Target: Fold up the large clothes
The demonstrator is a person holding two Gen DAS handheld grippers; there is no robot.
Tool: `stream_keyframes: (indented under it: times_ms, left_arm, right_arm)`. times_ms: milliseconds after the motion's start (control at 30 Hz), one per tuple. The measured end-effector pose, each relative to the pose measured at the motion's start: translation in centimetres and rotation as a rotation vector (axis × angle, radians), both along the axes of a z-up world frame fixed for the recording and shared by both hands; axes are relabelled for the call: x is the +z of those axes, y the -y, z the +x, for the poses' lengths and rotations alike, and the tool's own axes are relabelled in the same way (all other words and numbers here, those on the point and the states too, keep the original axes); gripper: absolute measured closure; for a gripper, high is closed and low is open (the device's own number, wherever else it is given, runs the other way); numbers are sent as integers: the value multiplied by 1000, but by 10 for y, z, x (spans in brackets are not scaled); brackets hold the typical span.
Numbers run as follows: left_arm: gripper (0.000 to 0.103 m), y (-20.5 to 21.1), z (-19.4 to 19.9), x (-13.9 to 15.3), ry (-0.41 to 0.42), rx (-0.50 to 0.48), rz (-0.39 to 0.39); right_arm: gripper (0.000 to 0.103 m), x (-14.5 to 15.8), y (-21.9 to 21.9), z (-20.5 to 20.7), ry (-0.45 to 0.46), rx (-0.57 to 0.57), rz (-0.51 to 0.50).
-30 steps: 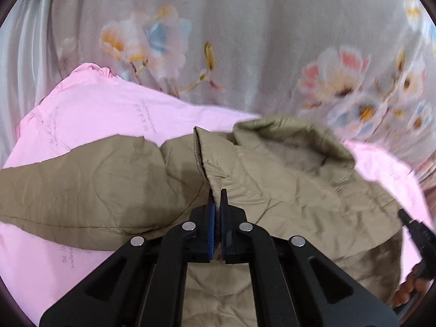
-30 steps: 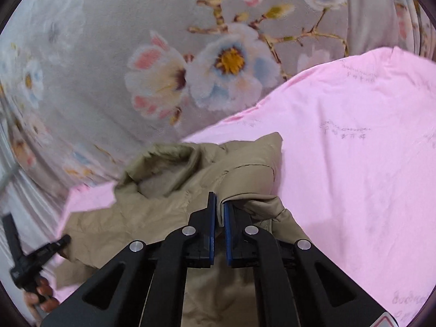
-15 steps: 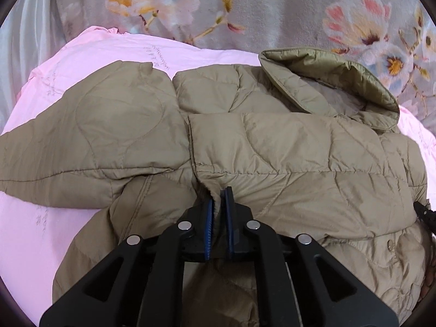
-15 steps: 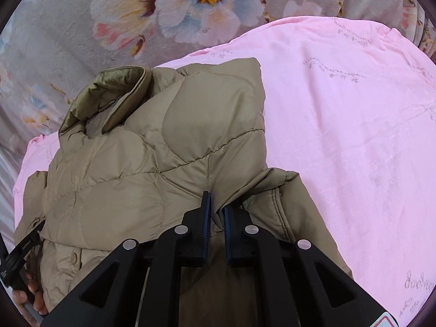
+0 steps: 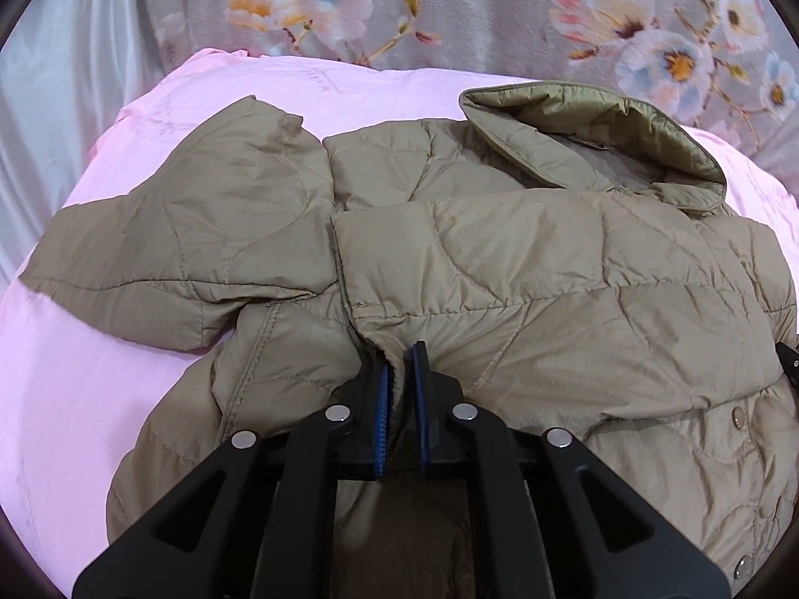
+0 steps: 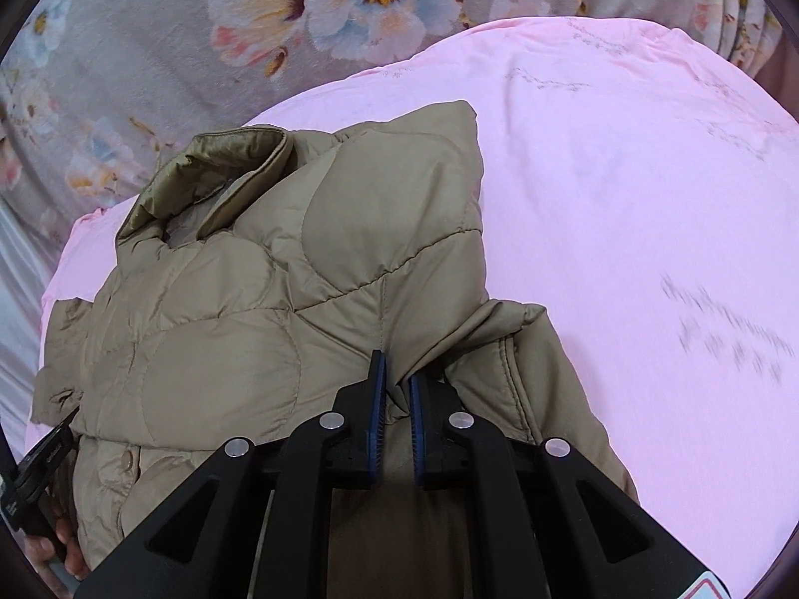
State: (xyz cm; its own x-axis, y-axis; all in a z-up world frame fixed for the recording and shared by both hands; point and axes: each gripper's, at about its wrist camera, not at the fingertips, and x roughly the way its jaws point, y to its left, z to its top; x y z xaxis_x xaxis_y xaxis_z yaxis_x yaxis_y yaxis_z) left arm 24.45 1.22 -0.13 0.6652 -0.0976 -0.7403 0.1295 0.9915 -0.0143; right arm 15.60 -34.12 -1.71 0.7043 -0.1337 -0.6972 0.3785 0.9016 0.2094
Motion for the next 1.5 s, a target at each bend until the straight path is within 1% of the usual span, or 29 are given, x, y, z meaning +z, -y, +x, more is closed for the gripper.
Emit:
stream_keyframes:
  times_ms: [67, 133, 167, 200, 233, 267, 300, 367, 433, 467, 500, 567, 600, 633, 667, 700, 767, 967, 1067, 1133, 1167, 1200, 1233, 1267, 1300, 1400, 1433, 1467, 1500]
  left_arm:
    - [94, -2, -10, 2, 1, -7, 3]
    - [89, -6, -14, 7, -2, -4, 11]
    - [78, -8, -15, 11, -4, -3, 21]
    - [61, -11, -18, 19, 5, 6, 36]
    - [53, -15, -21, 29, 23, 16, 36]
    - [42, -19, -25, 44, 58, 26, 23]
    - [38, -21, -26, 54, 84, 35, 17]
    - [38, -17, -20, 78, 116, 41, -8]
    - [37, -4, -11, 87, 108, 13, -35]
    - [37, 6, -7, 86, 100, -4, -35]
    - [37, 22, 1, 77, 82, -33, -18]
    - [37, 40, 10, 58, 48, -58, 25]
    - [37, 51, 16, 41, 21, -73, 52]
    - [37, 53, 18, 31, -5, -74, 41]
    - [36, 56, 19, 17, -16, -78, 54]
    - [34, 56, 18, 12, -8, -77, 56]
    - [33, 55, 16, 10, 4, -70, 58]
    - [29, 55, 21, 5, -4, -61, 47]
    - [28, 47, 17, 7, 3, -52, 10]
    - [28, 26, 11, 15, 4, -29, -76]
    - [24, 6, 6, 24, 6, 4, -135]
    - [18, -10, 2, 30, 11, 26, -180]
    - [15, -29, -1, 36, 17, 51, -226]
    - [12, -50, -3, 42, 26, 81, -267]
    - [11, -78, -3, 48, 36, 126, -298]
    - [9, -161, 11, 51, 24, 263, -310]
    - [9, -186, 16, 48, 17, 314, -303]
    - [9, -220, 26, 42, 4, 389, -292]
    - [9, -240, 33, 36, -10, 429, -288]
  right_arm:
    - [94, -1, -2, -14, 2, -1, 3]
    - [93, -1, -2, -21, -3, 5, 13]
    - [86, 4, -3, -24, -20, -2, 3]
    - [83, 12, -6, -30, -33, -17, -24]
    - [79, 22, -10, -35, -17, -23, -61]
    - [78, 30, -14, -39, 4, -22, -87]
    - [74, 42, -21, -41, 34, -11, -120]
    - [70, 58, -35, -34, 62, 23, -147]
    - [70, 66, -48, -18, 66, 66, -145]
    - [70, 66, -57, -6, 60, 92, -149]
    - [70, 64, -67, 5, 47, 120, -161]
    - [70, 52, -83, 21, 19, 159, -187]
    - [70, 43, -88, 29, -3, 174, -197]
    - [70, 31, -92, 37, -36, 186, -204]
    - [70, 22, -92, 40, -54, 189, -209]
    - [70, 14, -93, 40, -58, 189, -213]
    - [70, 10, -93, 40, -51, 185, -218]
    - [69, 6, -100, 42, -71, 175, -285]
    - [67, 6, -100, 42, -78, 170, -291]
    - [65, 7, -99, 41, -77, 166, -290]
    - [60, 8, -98, 40, -70, 162, -289]
    - [57, 9, -98, 38, -64, 157, -288]
    - [52, 11, -98, 36, -51, 154, -288]
    - [50, 13, -99, 33, -40, 150, -290]
    - [49, 15, -100, 30, -28, 148, -294]
    - [49, 24, -105, 14, -12, 144, -296]
    - [48, 26, -108, 5, -2, 151, -282]
    - [45, 27, -111, -2, 4, 160, -272]
    - [44, 27, -114, -9, 9, 172, -266]
